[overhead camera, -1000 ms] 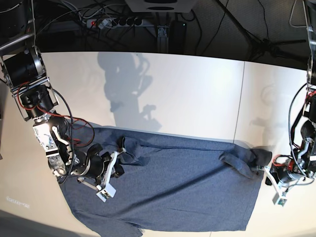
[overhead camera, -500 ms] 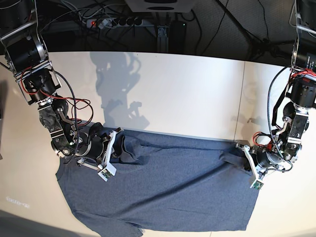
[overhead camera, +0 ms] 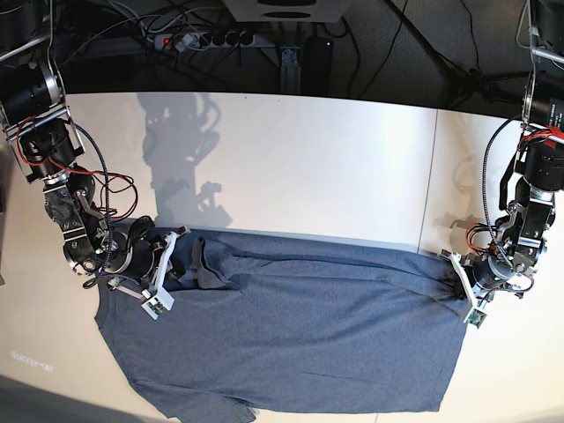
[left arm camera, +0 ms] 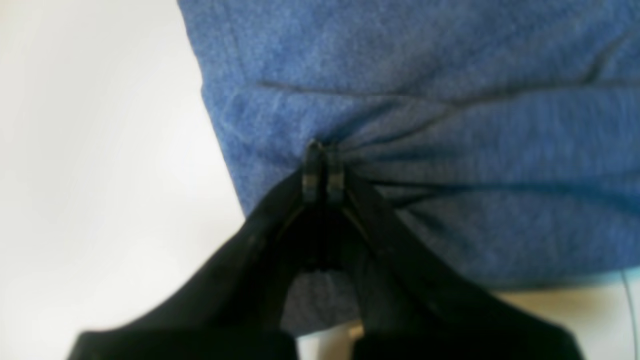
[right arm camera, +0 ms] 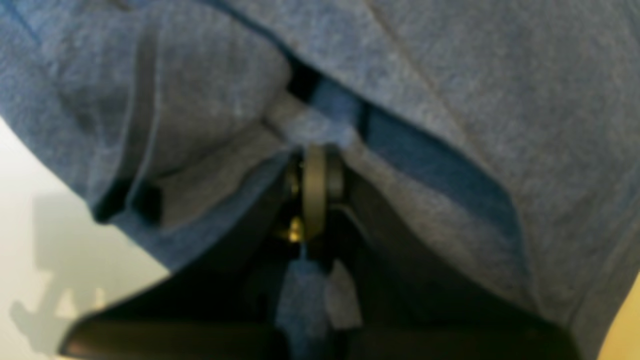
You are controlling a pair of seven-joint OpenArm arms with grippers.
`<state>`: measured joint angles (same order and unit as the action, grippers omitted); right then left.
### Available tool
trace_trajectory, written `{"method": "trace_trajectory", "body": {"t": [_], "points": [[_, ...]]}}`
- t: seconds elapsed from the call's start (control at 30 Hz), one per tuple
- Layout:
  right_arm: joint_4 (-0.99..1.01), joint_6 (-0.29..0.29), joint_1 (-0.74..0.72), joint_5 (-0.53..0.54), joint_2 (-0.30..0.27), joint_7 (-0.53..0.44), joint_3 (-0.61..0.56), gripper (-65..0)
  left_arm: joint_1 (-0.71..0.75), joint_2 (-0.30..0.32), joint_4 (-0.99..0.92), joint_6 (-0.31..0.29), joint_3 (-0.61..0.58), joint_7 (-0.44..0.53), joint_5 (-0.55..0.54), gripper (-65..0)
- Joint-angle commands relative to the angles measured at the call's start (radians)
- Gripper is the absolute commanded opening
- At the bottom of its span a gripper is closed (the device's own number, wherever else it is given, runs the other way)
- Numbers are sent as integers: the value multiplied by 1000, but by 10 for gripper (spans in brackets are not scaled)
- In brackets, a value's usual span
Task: Fold the T-shirt properly
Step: 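Drag the folded shirt toward the robot with both grippers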
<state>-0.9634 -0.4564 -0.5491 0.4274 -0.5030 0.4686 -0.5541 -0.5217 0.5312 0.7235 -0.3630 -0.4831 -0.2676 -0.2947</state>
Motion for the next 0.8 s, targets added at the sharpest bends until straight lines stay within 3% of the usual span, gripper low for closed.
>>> {"method": "trace_trajectory", "body": {"t": [0.0,0.3,0.6,0.7,0.77], "points": [[8,-11,-24,-10,-14,21,7,-650,-21,18,1,15,6,-19,24,-650],[20,-11,19,7,-9,22,32,-650,0,32,3,14,6,-56,37,-650],[-78,-12,234,10,-10,32,281,-650,170,97,176,18,7,-54,51,-650],[-142,-12,306,11,-11,56,343,-650,233,124,267,72,7,-59,53,-650],[-187,-12,355,10,-13,56,372,-650,268,137,310,72,7,-60,72,-650]]}}
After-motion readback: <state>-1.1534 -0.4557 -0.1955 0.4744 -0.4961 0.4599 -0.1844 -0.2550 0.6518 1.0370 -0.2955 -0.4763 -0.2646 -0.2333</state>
